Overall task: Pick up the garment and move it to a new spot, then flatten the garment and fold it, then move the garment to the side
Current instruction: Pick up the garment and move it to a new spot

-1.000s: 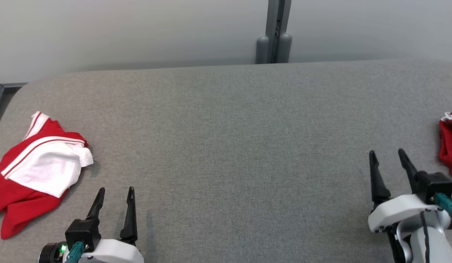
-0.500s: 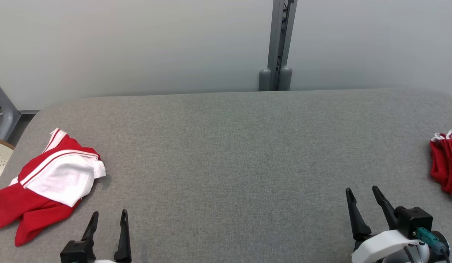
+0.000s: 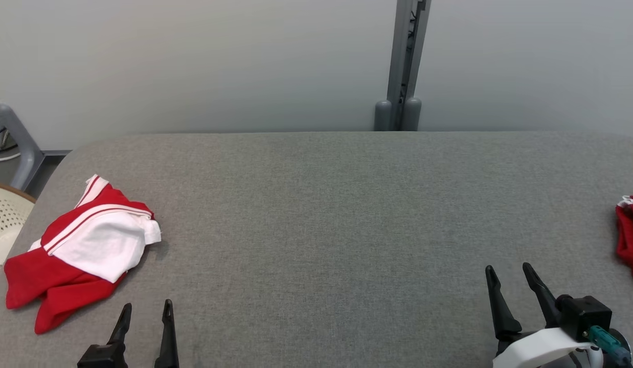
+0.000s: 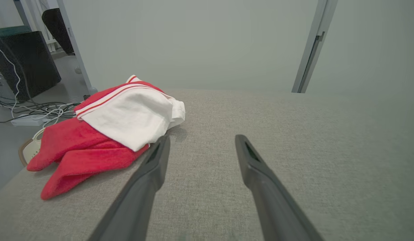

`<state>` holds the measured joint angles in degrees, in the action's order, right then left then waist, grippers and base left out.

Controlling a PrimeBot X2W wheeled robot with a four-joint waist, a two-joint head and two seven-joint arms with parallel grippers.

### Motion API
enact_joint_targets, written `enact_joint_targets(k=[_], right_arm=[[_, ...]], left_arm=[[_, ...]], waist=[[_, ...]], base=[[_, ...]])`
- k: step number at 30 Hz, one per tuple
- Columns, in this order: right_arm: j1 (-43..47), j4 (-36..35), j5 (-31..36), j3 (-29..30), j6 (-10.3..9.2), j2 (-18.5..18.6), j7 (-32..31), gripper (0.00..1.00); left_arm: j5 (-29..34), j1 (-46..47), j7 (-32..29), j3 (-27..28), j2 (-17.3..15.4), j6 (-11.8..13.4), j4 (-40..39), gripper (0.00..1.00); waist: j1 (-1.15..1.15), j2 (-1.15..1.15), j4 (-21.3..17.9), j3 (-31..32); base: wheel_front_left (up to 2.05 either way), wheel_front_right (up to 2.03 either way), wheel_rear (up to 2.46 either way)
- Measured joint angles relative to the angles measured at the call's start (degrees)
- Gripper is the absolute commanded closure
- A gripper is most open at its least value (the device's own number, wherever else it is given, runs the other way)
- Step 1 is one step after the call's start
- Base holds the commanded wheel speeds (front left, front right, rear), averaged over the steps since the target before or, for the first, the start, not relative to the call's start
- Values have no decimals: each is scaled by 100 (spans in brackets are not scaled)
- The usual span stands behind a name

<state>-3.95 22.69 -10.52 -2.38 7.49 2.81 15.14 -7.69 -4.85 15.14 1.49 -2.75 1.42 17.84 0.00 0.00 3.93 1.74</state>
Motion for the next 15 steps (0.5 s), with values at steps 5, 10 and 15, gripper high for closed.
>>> enact_joint_targets(k=[5,10,15], right_arm=[[-3,-73,27,-9,0,1,0,0],[19,-151,15,9,0,0,0,0],[14,-154,18,8,0,-2,0,0]], left_arm=[[-33,16,0,27,0,19,-13,0],[-33,14,0,42,-2,63,-48,0],[-49,4,0,87,-4,93,-49,0]], waist=[[0,0,301,-81],[0,0,783,-174],[0,0,1370,-257]], base=[[0,0,0],[0,0,0],[0,0,0]])
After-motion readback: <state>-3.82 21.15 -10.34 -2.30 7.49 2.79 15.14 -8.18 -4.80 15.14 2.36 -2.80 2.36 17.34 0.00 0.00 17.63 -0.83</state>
